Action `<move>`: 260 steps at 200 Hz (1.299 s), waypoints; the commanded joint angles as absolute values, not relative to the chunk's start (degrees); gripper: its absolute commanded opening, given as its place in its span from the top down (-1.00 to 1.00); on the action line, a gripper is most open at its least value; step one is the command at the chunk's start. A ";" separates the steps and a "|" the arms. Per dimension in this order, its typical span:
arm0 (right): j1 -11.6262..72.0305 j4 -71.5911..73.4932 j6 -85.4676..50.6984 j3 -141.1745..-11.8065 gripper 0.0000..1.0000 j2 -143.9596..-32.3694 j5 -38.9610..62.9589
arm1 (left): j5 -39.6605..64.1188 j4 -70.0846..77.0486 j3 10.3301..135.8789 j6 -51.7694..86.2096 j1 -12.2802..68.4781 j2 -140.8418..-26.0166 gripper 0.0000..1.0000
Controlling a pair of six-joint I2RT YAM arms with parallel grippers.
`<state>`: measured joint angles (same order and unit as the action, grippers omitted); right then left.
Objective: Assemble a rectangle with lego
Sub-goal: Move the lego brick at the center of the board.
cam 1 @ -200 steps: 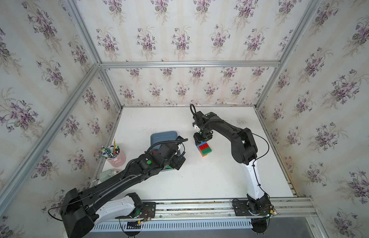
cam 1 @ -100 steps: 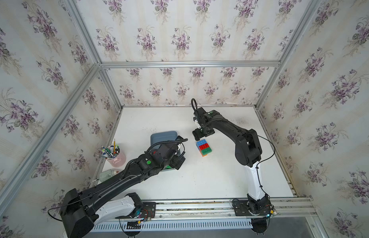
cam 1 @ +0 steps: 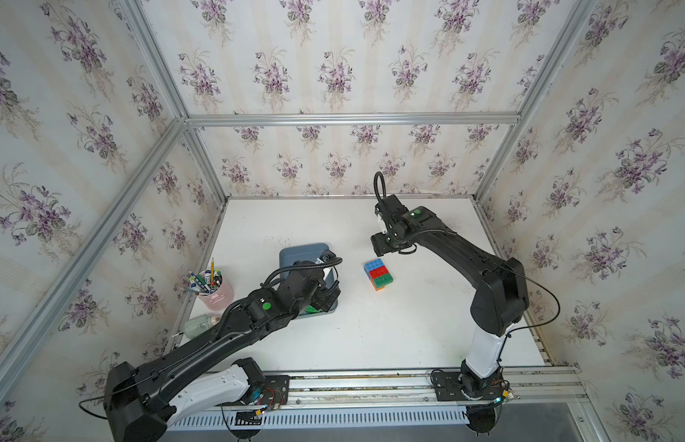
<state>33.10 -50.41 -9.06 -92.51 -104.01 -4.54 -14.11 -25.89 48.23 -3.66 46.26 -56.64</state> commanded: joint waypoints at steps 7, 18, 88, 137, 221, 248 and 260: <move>33.23 -49.98 -7.00 -89.26 -0.70 -101.34 -0.18 | -4.59 -19.35 46.10 -7.51 46.26 -53.44 -1.00; 33.25 -49.09 -4.92 -86.99 -0.88 -100.55 1.05 | -0.51 -17.67 45.16 -8.28 46.40 -52.13 -1.00; 34.02 -42.05 -0.91 -80.42 -0.99 -104.36 4.96 | 3.72 -15.68 44.94 -8.26 48.68 -53.36 -1.00; 34.08 -40.97 -0.19 -81.64 -0.93 -109.86 3.02 | 0.63 -16.08 45.15 -7.26 49.44 -53.87 -1.00; 34.12 -39.94 -0.79 -83.68 -0.87 -114.68 -2.29 | -0.79 -16.09 45.32 -7.02 49.48 -54.58 -1.00; 34.31 -39.44 -1.03 -83.91 -0.86 -115.78 -2.88 | -0.97 -15.90 45.10 -6.76 49.48 -54.82 -1.00; 34.36 -39.21 -1.05 -83.94 -0.86 -116.31 -3.32 | -1.03 -16.24 45.17 -6.64 49.48 -55.06 -1.00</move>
